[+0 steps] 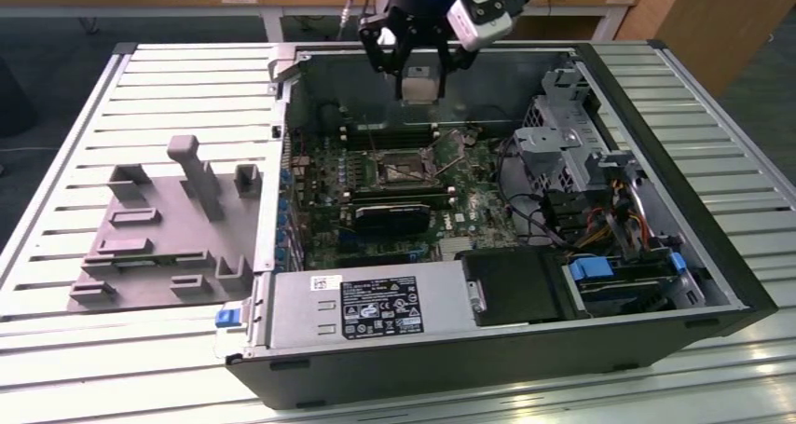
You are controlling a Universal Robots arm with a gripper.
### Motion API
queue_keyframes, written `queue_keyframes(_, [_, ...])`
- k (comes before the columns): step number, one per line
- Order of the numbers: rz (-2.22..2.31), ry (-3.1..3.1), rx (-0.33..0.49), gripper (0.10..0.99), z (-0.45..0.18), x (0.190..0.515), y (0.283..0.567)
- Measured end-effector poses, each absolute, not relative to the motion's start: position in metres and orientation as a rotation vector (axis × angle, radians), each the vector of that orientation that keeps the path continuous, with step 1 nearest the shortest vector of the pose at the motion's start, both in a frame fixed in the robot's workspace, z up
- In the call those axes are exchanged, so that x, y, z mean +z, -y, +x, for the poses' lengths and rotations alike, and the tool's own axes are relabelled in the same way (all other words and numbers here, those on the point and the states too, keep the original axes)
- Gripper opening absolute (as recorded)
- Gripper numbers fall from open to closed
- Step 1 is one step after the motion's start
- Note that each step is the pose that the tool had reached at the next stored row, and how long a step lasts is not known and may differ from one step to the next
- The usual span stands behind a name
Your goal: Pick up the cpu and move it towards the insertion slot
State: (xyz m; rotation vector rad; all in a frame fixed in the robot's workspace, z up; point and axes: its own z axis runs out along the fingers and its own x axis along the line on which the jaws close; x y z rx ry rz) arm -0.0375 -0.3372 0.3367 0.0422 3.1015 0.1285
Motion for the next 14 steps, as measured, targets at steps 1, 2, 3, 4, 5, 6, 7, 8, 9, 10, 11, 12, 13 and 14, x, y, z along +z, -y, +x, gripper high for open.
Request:
queue_keyframes(1, [0.042, -3.102, 0.128, 0.537, -0.037, 0.336, 0.335])
queue_keyframes(2, [0.042, -3.102, 0.127, 0.537, -0.037, 0.336, 0.333])
queue_keyframes(3, [0.042, -3.102, 0.127, 0.537, -0.037, 0.335, 0.332])
queue_keyframes(4, [0.042, -3.102, 0.126, 0.537, -0.037, 0.335, 0.330])
queue_keyframes(5, [0.042, -3.102, 0.124, 0.537, -0.037, 0.334, 0.329])
queue_keyframes(6, [0.042, -3.102, 0.121, 0.537, -0.037, 0.334, 0.328])
queue_keyframes(7, [0.042, -3.102, 0.114, 0.537, -0.037, 0.333, 0.326])
queue_keyframes(8, [0.042, -3.102, 0.112, 0.537, -0.037, 0.333, 0.325])
queue_keyframes(9, [0.042, -3.102, 0.112, 0.537, -0.037, 0.333, 0.324])
queue_keyframes(10, [0.042, -3.102, 0.112, 0.537, -0.037, 0.333, 0.324])
queue_keyframes(11, [0.042, -3.102, 0.112, 0.537, -0.037, 0.333, 0.324])
queue_keyframes(12, [0.042, -3.102, 0.112, 0.537, -0.037, 0.333, 0.324])
queue_keyframes(13, [0.042, -3.102, 0.112, 0.537, -0.037, 0.333, 0.324])
queue_keyframes(14, [0.042, -3.102, 0.112, 0.537, -0.037, 0.333, 0.324])
